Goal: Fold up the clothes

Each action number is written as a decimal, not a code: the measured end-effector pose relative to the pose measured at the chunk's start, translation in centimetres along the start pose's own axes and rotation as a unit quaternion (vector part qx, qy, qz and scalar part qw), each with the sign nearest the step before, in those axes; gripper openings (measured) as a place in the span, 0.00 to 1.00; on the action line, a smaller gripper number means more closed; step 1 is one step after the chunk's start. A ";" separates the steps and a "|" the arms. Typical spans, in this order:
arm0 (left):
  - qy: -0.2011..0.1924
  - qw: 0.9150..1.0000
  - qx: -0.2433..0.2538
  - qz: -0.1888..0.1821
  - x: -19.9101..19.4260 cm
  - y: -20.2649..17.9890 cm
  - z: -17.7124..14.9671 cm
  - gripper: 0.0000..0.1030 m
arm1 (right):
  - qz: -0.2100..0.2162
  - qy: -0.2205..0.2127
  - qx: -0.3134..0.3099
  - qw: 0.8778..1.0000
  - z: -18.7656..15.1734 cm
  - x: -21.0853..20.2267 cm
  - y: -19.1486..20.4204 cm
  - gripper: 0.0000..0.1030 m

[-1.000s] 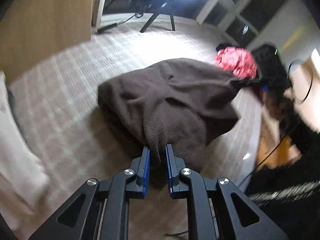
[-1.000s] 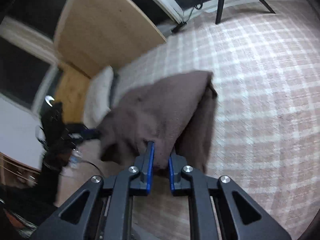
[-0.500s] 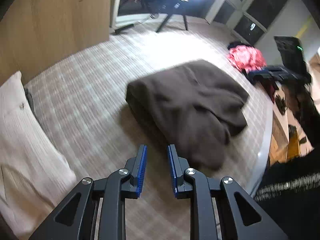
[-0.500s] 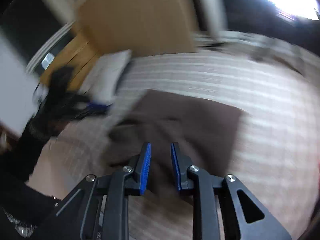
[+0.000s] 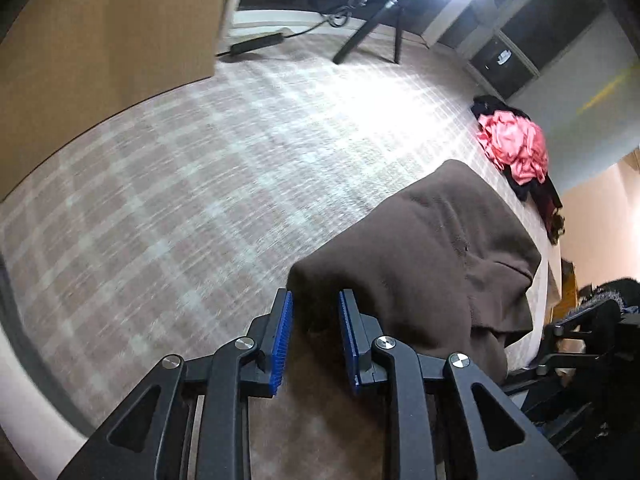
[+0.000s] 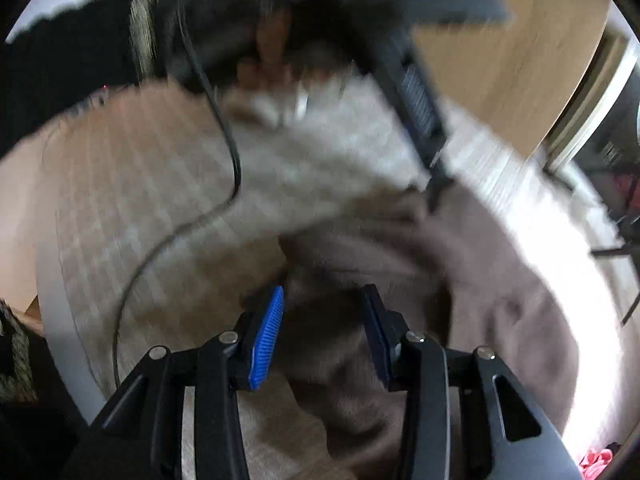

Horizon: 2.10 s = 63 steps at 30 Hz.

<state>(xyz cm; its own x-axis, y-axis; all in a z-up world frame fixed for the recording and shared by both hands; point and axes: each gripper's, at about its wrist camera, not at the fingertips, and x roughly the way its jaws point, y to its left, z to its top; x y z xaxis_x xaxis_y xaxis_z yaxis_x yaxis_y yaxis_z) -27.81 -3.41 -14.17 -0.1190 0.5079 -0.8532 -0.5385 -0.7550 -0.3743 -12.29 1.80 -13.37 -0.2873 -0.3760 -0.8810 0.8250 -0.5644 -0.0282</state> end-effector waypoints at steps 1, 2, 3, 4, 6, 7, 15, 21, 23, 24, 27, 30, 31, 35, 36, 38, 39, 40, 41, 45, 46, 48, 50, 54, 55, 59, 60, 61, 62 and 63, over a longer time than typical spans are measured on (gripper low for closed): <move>0.003 1.000 0.006 0.000 0.2 0.0 0.1 0.17 | 0.011 0.008 0.004 1.000 -0.3 0.4 -0.2 0.31; 0.005 1.000 0.010 0.001 0.4 0.0 0.3 0.15 | 0.022 0.014 0.010 1.000 -0.7 0.6 -0.5 0.30; 0.008 1.000 0.013 0.006 0.6 0.2 0.4 0.15 | 0.032 0.015 0.014 0.999 -1.0 0.4 -0.8 0.30; 0.010 1.000 0.018 0.013 0.6 0.3 0.4 0.15 | 0.035 0.017 0.012 0.999 -1.0 0.3 -0.7 0.30; 0.014 0.999 0.030 0.038 0.7 0.5 0.5 0.15 | 0.041 0.020 0.008 0.999 -1.0 0.0 -0.5 0.31; 0.017 0.997 0.037 0.066 0.7 0.6 0.5 0.15 | 0.044 0.018 0.014 0.999 -1.1 -0.4 -0.8 0.31; -0.040 0.990 0.103 0.090 -4.8 -5.9 -2.5 0.11 | 0.031 -0.060 0.166 0.984 -2.9 -7.1 -8.0 0.31; 0.032 0.985 0.158 0.059 0.5 -10.0 -7.6 0.16 | -0.021 0.024 0.206 0.978 -8.7 -5.5 -12.6 0.30; 0.036 0.987 0.146 0.061 0.8 -9.2 -8.6 0.16 | -0.001 0.024 0.220 0.975 -9.8 -6.6 -13.1 0.30; 0.035 0.989 0.130 0.055 0.1 -8.9 -8.5 0.16 | 0.008 0.007 0.229 0.973 -10.0 -7.8 -13.4 0.30; 0.009 0.992 0.114 0.061 -2.6 -9.6 -7.6 0.14 | -0.016 -0.046 0.250 0.967 -9.2 -10.4 -15.7 0.30; -0.021 0.990 0.128 0.049 -4.0 -11.5 -6.2 0.17 | -0.050 -0.076 0.265 0.960 -8.1 -10.6 -18.1 0.31; -0.025 0.990 0.134 0.045 -3.6 -12.1 -5.6 0.17 | -0.057 -0.080 0.270 0.958 -7.8 -10.1 -18.6 0.31; -0.013 0.988 0.144 0.047 -0.4 -13.0 -4.7 0.17 | -0.057 -0.054 0.285 0.955 -7.4 -5.7 -18.8 0.31; -0.003 0.989 0.141 0.045 0.7 -12.7 -4.9 0.18 | -0.064 -0.026 0.268 0.961 -8.1 -4.2 -17.8 0.31; -0.003 0.989 0.139 0.048 2.0 -11.9 -6.3 0.19 | -0.093 -0.003 0.240 0.966 -9.0 -3.6 -16.2 0.31; -0.009 0.990 0.134 0.050 2.2 -11.7 -6.9 0.19 | -0.091 -0.015 0.252 0.963 -9.5 -4.7 -15.9 0.31; -0.010 0.992 0.116 0.049 1.7 -11.5 -7.0 0.19 | -0.074 -0.024 0.278 0.957 -9.8 -5.7 -16.2 0.31; -0.013 0.994 0.096 0.047 1.0 -11.3 -7.1 0.19 | -0.061 -0.037 0.307 0.949 -10.4 -6.7 -16.6 0.33; -0.061 0.996 -0.001 0.058 -2.8 -10.2 -8.5 0.39 | -0.069 -0.073 0.397 0.913 -12.7 -9.2 -18.5 0.54; -0.073 0.995 -0.025 0.063 -3.6 -9.8 -9.0 0.41 | -0.072 -0.072 0.410 0.907 -13.1 -9.1 -19.0 0.54; -0.091 0.992 -0.076 0.052 -4.4 -8.6 -9.6 0.42 | -0.064 -0.066 0.434 0.896 -13.6 -8.4 -19.6 0.54; -0.105 0.988 -0.105 0.052 -4.5 -7.8 -9.7 0.42 | -0.052 -0.071 0.439 0.894 -13.6 -7.8 -19.3 0.54; -0.089 0.986 -0.114 0.080 -1.9 -7.5 -9.0 0.42 | -0.079 -0.039 0.410 0.908 -13.3 -6.1 -18.0 0.54; -0.078 0.986 -0.121 0.088 -1.0 -7.1 -9.1 0.42 | -0.078 -0.042 0.413 0.906 -13.4 -6.2 -18.2 0.54; -0.075 0.979 -0.171 0.078 0.1 -5.9 -9.2 0.42 | -0.077 -0.040 0.422 0.902 -13.2 -6.3 -18.9 0.55; -0.078 0.978 -0.174 0.081 0.1 -6.0 -9.0 0.42 | -0.080 -0.037 0.419 0.904 -13.0 -6.2 -18.9 0.55; -0.078 0.978 -0.168 0.091 0.1 -6.3 -8.8 0.43 | -0.083 -0.033 0.416 0.905 -12.8 -6.2 -18.9 0.55; -0.076 0.979 -0.162 0.099 0.2 -6.5 -8.5 0.43 | -0.084 -0.031 0.415 0.906 -12.6 -6.3 -18.9 0.55; -0.073 0.979 -0.160 0.103 0.2 -6.7 -8.3 0.43 | -0.084 -0.035 0.415 0.905 -12.5 -6.6 -18.7 0.55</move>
<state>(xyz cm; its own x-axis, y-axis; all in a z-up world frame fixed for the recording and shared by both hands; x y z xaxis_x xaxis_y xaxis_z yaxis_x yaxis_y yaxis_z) -17.35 -1.69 -14.87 -0.3286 0.3672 -0.8702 -0.2038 -0.9272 -0.3143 -19.77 24.04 -12.92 -0.4286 -0.2637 -0.8642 0.1256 -0.9646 0.2320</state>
